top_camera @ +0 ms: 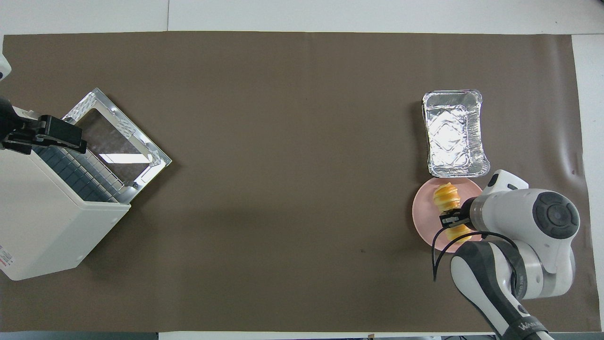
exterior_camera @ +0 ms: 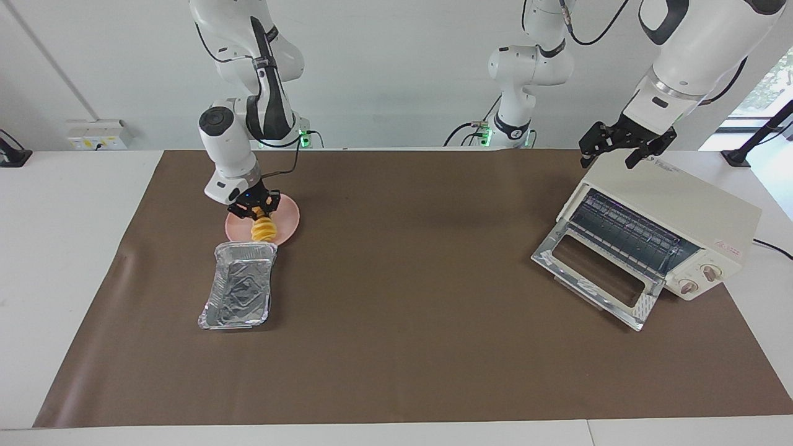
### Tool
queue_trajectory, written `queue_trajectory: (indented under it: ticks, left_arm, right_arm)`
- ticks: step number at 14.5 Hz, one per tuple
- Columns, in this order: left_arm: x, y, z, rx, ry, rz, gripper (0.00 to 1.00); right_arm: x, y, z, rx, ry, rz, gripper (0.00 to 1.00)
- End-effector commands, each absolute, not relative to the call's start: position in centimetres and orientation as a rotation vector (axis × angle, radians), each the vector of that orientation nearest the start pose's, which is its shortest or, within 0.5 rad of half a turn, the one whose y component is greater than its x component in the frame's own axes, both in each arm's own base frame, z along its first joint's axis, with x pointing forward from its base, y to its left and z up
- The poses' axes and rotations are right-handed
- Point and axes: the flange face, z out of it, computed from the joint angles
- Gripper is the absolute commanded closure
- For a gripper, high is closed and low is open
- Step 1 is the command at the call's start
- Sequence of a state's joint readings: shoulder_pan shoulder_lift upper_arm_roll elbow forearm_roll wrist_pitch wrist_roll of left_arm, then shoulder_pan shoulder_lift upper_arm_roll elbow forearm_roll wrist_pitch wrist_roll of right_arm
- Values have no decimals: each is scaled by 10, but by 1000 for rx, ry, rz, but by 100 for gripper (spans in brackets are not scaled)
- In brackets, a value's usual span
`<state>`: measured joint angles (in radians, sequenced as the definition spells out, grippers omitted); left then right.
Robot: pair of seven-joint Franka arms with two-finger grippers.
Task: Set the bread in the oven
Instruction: 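Lift the bread roll with the right gripper and place it in the foil tray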
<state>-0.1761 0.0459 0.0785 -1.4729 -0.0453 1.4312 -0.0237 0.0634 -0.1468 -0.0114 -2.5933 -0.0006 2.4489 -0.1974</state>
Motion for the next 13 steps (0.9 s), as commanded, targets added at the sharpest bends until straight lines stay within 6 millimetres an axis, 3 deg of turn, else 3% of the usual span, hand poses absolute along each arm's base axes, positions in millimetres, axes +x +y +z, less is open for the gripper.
queue_trajectory:
  ticks: [1,4,6,7,9,13]
  left_arm:
    - [545,-60,636,-3164,107,122,0]
    - [545,-60,636,-3164,107,122,0]
    - [545,-60,636,-3164,107,122,0]
    - [545,-60,636,-3164,107,122,0]
    - [545,-60,636,-3164,107,122,0]
    - [545,-60,635,-3164,107,125,0]
  right_arm:
    - [439,18,331,-3092,-348,60,100]
    - [467,22,401,-3037,-295,149,100]
    - [491,11,438,-3038,-244,124,100]
    - [507,-3,448,-3041,-203,110,100]
    - [532,-14,458,-3051,-164,43,100]
    - [583,-18,450,-3062,-74,-67,100]
